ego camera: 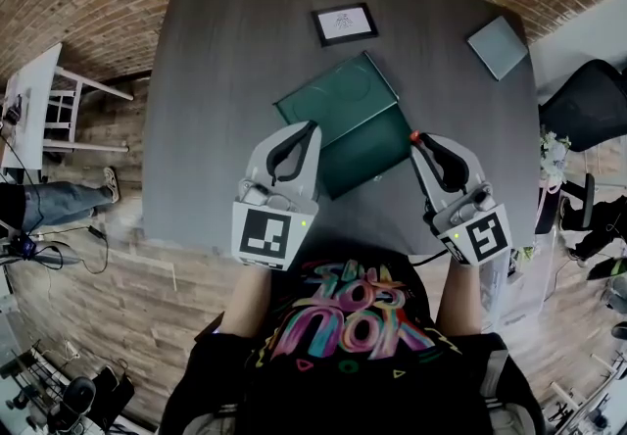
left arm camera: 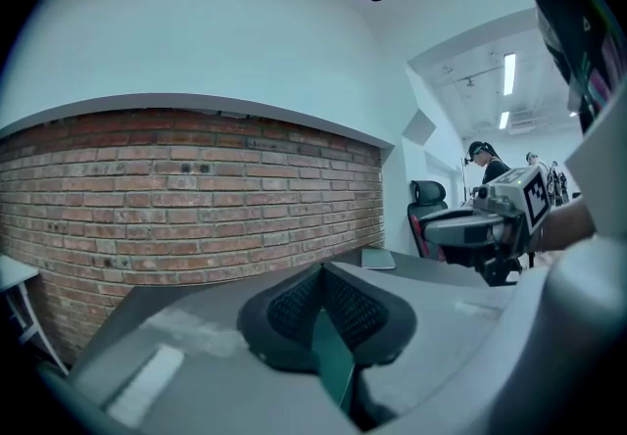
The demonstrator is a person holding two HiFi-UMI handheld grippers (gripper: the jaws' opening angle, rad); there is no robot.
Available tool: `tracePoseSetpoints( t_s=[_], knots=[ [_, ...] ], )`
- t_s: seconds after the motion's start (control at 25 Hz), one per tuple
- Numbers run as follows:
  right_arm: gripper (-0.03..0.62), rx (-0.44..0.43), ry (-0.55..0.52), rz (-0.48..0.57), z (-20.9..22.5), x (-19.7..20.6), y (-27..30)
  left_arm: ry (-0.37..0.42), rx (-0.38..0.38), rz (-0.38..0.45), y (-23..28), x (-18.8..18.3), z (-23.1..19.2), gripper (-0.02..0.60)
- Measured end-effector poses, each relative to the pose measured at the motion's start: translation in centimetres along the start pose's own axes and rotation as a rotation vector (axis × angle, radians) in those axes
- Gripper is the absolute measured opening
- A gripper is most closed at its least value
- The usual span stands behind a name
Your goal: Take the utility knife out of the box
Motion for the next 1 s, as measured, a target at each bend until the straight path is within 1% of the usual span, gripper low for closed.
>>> tracePoseSetpoints(
  t_s=[0.44,1.0],
  knots=[
    [0.054,-0.010,0.032,0.018,0.07,0.20,0.09,0.000,0.000,-0.002,-0.11,0.15,-0.06,0.000],
    [0.054,-0.005,0.037,0.018,0.16,0.27,-0.07,-0.002,-0.009,0.003,-0.17,-0.06,-0.01,0.000]
  ],
)
Point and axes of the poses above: the fingertips, and each gripper's own axes: y forward along the fingers, z to its right, x out of its underside, the point moved 10 cm from there along -y, backward along the fingers, and after that the axes turned 9 degrees about -z, right-handed, at the moved point
